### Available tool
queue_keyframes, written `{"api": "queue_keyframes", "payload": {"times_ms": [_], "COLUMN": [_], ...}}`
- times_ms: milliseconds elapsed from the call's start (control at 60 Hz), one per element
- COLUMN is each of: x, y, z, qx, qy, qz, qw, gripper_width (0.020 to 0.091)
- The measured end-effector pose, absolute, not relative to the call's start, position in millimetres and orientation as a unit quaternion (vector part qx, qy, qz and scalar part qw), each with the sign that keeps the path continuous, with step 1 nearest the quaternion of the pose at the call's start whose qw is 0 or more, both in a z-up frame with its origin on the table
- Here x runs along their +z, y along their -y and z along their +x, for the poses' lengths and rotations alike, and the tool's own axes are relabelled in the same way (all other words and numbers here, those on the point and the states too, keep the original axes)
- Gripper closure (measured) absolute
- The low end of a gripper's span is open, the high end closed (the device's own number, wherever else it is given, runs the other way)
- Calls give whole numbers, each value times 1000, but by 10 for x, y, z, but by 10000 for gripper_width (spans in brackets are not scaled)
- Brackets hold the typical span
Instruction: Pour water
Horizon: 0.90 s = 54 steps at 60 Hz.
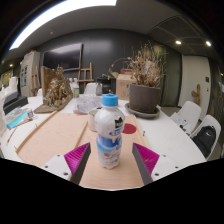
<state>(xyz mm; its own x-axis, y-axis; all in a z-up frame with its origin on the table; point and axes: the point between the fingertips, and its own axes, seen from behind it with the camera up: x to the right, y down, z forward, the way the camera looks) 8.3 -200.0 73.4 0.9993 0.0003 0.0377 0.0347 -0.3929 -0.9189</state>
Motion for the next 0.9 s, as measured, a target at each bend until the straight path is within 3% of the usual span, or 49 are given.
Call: {"api": "queue_keyframes", "payload": {"times_ms": [100,250,283,483,617,900], "x": [658,506,510,517,650,1502], "y": [1690,1494,1439,1491,1472,898], "z": [62,49,64,15,64,684], "qx": [-31,-50,-50,-57,-85,-244], "qy": [-2,-9,-12,-5,3,65], "qz": [-823,-823,-820,-822,-825,-794], "qw": [567,565,570,566,559,554], "gripper_width": [272,567,570,738,737,738]}}
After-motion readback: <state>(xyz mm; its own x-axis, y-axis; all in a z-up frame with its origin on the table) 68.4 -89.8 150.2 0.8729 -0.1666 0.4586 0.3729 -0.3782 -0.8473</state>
